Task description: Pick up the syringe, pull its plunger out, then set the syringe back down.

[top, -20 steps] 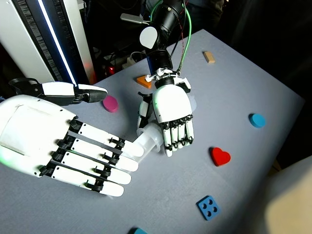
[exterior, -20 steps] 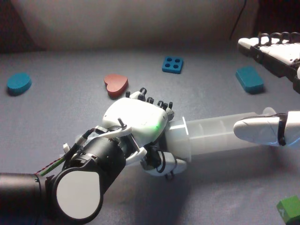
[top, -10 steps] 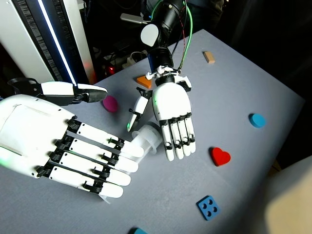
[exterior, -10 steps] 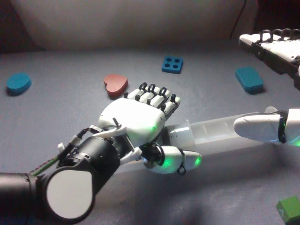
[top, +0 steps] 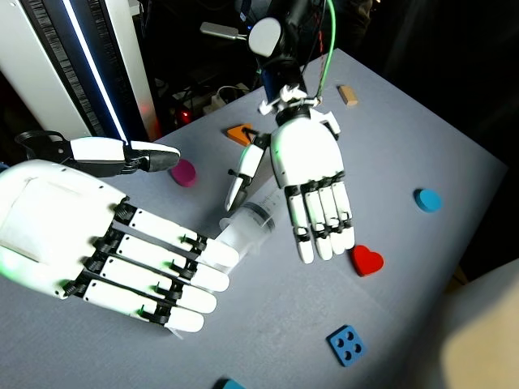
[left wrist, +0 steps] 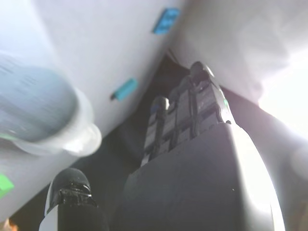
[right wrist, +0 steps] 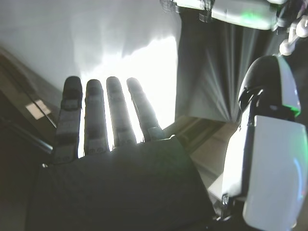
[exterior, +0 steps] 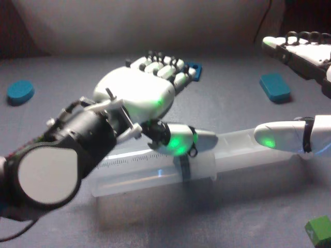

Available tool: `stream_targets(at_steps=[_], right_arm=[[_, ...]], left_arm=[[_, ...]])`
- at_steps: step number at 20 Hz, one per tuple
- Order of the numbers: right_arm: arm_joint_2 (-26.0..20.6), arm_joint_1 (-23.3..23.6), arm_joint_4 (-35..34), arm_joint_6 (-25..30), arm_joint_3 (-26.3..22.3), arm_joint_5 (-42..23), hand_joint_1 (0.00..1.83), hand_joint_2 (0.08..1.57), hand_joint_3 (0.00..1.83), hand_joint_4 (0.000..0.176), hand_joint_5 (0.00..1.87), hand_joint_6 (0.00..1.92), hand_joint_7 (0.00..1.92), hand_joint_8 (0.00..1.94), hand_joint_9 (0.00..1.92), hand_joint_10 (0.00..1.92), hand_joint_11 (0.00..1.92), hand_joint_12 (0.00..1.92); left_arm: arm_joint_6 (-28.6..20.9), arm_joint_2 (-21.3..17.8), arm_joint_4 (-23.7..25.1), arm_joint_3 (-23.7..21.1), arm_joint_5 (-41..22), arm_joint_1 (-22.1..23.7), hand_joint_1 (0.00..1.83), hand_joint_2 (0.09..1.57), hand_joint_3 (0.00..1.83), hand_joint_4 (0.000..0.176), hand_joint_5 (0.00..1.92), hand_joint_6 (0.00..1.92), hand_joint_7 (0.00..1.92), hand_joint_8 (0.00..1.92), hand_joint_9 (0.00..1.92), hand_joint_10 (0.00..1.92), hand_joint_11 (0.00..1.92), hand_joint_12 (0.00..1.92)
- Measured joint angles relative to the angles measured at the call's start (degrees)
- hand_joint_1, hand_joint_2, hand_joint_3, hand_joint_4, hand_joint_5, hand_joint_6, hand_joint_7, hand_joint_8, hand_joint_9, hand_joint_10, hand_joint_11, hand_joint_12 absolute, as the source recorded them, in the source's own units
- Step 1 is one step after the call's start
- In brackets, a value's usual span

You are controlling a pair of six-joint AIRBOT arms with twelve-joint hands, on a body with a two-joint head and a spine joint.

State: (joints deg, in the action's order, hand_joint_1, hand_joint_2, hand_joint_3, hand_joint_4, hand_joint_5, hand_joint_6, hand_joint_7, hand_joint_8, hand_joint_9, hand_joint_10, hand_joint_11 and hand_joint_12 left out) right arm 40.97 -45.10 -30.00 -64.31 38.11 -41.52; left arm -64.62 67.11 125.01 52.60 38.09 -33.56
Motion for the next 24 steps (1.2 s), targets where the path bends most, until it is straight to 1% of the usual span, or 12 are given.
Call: stream_targets(at_steps=[2, 4, 7, 9, 10, 11, 12, 13, 18, 19, 20, 24], right_arm=[[0.0, 0.68, -2.12, -0.02, 0.0, 1.01, 0.23, 0.9, 0.01, 0.0, 0.0, 0.0, 0.0, 0.0, 0.0, 0.0, 0.0, 0.18], [0.0, 0.7, -2.62, -0.02, 0.0, 1.55, 0.22, 0.91, 0.0, 0.0, 0.1, 0.0, 0.14, 0.0, 0.11, 0.0, 0.0, 0.55], [0.11, 0.7, -2.56, 0.13, 0.0, 1.46, 0.29, 1.03, 0.01, 0.0, 0.48, 0.03, 0.61, 0.04, 0.66, 0.12, 0.31, 1.13], [0.22, 1.01, -2.56, 0.48, -0.02, 0.85, 0.39, 1.1, 0.0, 0.0, 0.87, 0.09, 0.95, 0.12, 0.85, 0.62, 0.61, 1.44], [0.24, 1.01, -2.47, 0.5, 0.0, 0.09, 0.46, 1.12, 0.0, 0.0, 0.88, 0.46, 0.98, 0.54, 0.9, 1.07, 0.79, 1.56], [0.24, 1.01, -2.58, 0.48, 0.0, -0.09, 0.46, 1.12, 0.0, 0.0, 0.88, 0.46, 0.98, 0.54, 0.9, 1.07, 0.79, 1.56], [0.24, 1.01, -2.64, 0.46, 0.0, -0.26, 0.56, 1.17, 0.0, 0.0, 0.72, 1.59, 0.88, 1.61, 1.05, 1.83, 1.15, 1.88], [0.35, 1.01, -2.62, 0.48, 0.0, -0.37, 0.62, 1.19, 0.01, 0.0, 0.66, 1.85, 0.86, 1.88, 1.12, 1.9, 1.32, 1.91], [1.01, 1.44, -2.6, 3.15, 0.0, -1.75, 0.62, 1.27, 0.01, 0.0, 0.91, 1.92, 1.22, 1.94, 1.48, 1.92, 1.72, 1.92], [1.01, 1.99, -2.97, 3.67, 0.0, -1.7, 0.52, 1.39, 0.01, 0.0, 1.03, 1.92, 1.39, 1.94, 1.58, 1.92, 1.78, 1.92], [1.01, 2.01, -2.89, 3.67, 0.0, -1.7, 0.47, 1.43, 0.02, 0.0, 1.08, 1.92, 1.41, 1.94, 1.58, 1.92, 1.77, 1.92], [1.01, 2.08, -4.31, 3.67, 0.0, -0.55, 0.49, 1.48, 0.0, 0.0, 1.09, 1.92, 1.4, 1.94, 1.58, 1.92, 1.77, 1.92]], left_arm=[[2.6, -1.33, -1.88, -0.96, -0.13, 1.86, 0.03, 1.03, 0.0, 0.0, 0.06, 0.0, 0.0, 0.0, 0.0, 0.0, 0.0, 0.21], [5.49, -2.58, -5.55, -2.03, -0.11, 3.72, 0.02, 1.05, 0.0, 0.0, 0.08, 0.0, 0.05, 0.0, 0.05, 0.0, 0.0, 0.33], [16.68, -4.15, -15.15, -4.2, 0.74, 8.02, 0.18, 1.15, 0.0, 0.0, 0.54, 0.03, 0.55, 0.03, 0.58, 0.07, 0.18, 0.86], [21.68, -4.79, -20.85, -5.31, 3.54, 10.93, 0.38, 1.2, 0.0, 0.0, 0.84, 0.02, 0.89, 0.15, 0.74, 0.44, 0.37, 1.19], [23.61, -5.14, -23.41, -6.19, 5.22, 11.98, 0.46, 1.21, 0.0, 0.0, 0.97, 0.06, 0.81, 0.62, 0.65, 0.89, 0.42, 1.46], [24.57, -5.33, -24.65, -6.69, 5.97, 12.41, 0.46, 1.21, 0.0, 0.0, 0.97, 0.06, 0.81, 0.62, 0.65, 0.89, 0.42, 1.46], [26.62, -5.62, -27.63, -7.56, 7.21, 13.29, 0.55, 1.24, 0.0, 0.0, 0.72, 1.15, 0.68, 1.5, 0.67, 1.71, 0.63, 1.87], [28.2, -5.86, -29.16, -8.35, 8.31, 13.81, 0.59, 1.25, 0.0, 0.0, 0.66, 1.65, 0.73, 1.82, 0.77, 1.88, 0.76, 1.91], [28.61, -6.69, -30.8, -10.47, 11.45, 14.75, 0.59, 1.28, 0.0, 0.0, 1.13, 1.92, 1.25, 1.92, 1.3, 1.92, 1.31, 1.92], [28.48, -6.78, -31.15, -10.84, 11.69, 14.67, 0.51, 1.34, 0.0, 0.135, 1.33, 1.92, 1.47, 1.92, 1.52, 1.92, 1.51, 1.92], [28.3, -6.8, -31.19, -11.23, 11.8, 14.56, 0.51, 1.36, 0.0, 0.168, 1.36, 1.92, 1.5, 1.92, 1.59, 1.92, 1.57, 1.92], [22.14, -6.8, -28.63, -13.53, 13.22, 11.56, 0.65, 1.37, 0.0, 0.176, 1.34, 1.92, 1.49, 1.92, 1.61, 1.92, 1.64, 1.92]])
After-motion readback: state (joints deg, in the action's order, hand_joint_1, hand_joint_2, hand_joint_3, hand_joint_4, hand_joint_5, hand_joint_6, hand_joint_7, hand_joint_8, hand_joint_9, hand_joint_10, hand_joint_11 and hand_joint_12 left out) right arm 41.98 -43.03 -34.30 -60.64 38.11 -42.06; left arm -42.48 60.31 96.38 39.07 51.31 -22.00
